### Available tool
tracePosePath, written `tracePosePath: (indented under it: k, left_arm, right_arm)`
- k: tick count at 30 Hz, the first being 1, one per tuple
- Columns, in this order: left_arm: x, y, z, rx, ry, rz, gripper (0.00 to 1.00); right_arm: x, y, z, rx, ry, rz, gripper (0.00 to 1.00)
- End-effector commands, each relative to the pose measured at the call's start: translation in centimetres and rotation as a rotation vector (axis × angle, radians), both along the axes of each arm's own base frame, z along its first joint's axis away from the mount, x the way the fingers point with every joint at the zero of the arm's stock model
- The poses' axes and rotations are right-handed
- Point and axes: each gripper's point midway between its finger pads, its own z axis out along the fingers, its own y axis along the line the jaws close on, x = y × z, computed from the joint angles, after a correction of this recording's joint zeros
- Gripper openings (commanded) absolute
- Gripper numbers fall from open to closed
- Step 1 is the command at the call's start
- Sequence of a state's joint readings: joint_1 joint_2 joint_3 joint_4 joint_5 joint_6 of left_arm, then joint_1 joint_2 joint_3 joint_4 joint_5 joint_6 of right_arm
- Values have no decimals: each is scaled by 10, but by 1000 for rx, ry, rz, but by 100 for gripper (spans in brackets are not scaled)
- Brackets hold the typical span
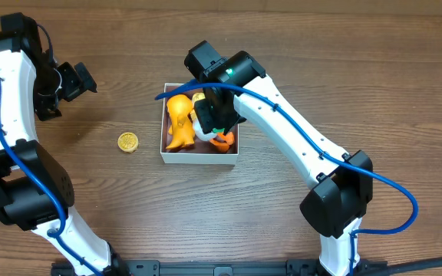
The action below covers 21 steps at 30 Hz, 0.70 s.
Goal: Pack container
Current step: 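Carry the green disc into the box's front right area with the right gripper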
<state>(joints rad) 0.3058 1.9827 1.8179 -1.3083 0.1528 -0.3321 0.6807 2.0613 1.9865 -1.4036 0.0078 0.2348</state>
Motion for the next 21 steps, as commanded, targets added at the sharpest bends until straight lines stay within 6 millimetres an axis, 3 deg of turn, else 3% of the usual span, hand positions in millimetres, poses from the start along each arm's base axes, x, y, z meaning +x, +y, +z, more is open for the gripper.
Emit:
tracePosePath:
  k: [1, 9, 15, 21]
  left_arm:
    - [-1, 2, -3, 7, 6, -16, 100]
    - [-1, 2, -3, 7, 5, -15, 100]
    - [-1, 2, -3, 7, 5, -15, 100]
    - [-1, 2, -3, 7, 4, -15, 100]
  right_arm:
    - [4, -5, -26, -41, 25, -14, 56]
    - [4, -4, -45, -44, 28, -10, 60]
    - [12, -1, -45, -32, -4, -13, 61]
    - [19, -10, -43, -80, -42, -22, 70]
